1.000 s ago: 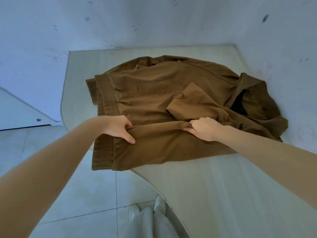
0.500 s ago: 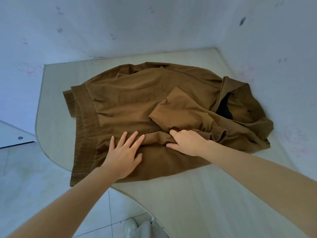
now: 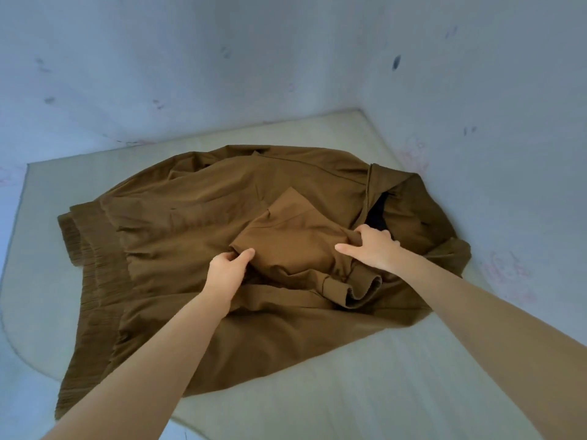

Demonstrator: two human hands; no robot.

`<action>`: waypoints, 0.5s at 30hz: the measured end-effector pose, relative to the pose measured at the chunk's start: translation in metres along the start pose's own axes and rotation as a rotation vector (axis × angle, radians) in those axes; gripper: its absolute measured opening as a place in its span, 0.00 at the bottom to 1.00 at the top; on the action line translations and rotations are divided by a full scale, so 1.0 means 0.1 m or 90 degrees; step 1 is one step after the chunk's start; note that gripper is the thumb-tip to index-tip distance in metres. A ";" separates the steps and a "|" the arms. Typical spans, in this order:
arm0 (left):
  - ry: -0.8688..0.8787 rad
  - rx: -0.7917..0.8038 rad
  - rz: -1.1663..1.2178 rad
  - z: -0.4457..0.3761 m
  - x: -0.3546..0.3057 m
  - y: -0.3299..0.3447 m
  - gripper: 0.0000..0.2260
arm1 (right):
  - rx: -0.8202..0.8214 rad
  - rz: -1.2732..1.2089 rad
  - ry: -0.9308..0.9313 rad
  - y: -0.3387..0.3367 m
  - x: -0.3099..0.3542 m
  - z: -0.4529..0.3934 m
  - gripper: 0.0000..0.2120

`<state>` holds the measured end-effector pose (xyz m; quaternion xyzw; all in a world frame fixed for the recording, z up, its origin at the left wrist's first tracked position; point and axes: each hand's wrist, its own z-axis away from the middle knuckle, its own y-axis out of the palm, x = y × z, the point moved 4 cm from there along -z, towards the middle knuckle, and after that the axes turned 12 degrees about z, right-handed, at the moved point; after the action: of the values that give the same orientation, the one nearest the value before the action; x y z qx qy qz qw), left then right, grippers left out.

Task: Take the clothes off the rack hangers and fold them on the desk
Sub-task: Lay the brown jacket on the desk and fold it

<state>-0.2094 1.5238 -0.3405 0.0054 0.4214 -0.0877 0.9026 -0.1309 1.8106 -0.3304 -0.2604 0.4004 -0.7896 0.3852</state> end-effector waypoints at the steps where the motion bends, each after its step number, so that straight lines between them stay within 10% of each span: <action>1: -0.022 -0.008 0.074 -0.05 -0.02 0.04 0.23 | -0.003 0.018 -0.012 0.00 0.04 0.02 0.34; 7: 0.084 0.023 0.085 -0.34 -0.43 0.34 0.22 | -0.195 -0.054 -0.060 -0.06 -0.06 0.17 0.15; 15: 0.235 0.082 -0.126 -0.86 -1.00 0.88 0.22 | -0.259 -0.015 0.046 -0.15 -0.26 0.13 0.24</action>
<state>-0.3228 1.6327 -0.3255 0.0380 0.5713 -0.2000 0.7951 -0.1131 1.8324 -0.3136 -0.3090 0.5621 -0.7058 0.3006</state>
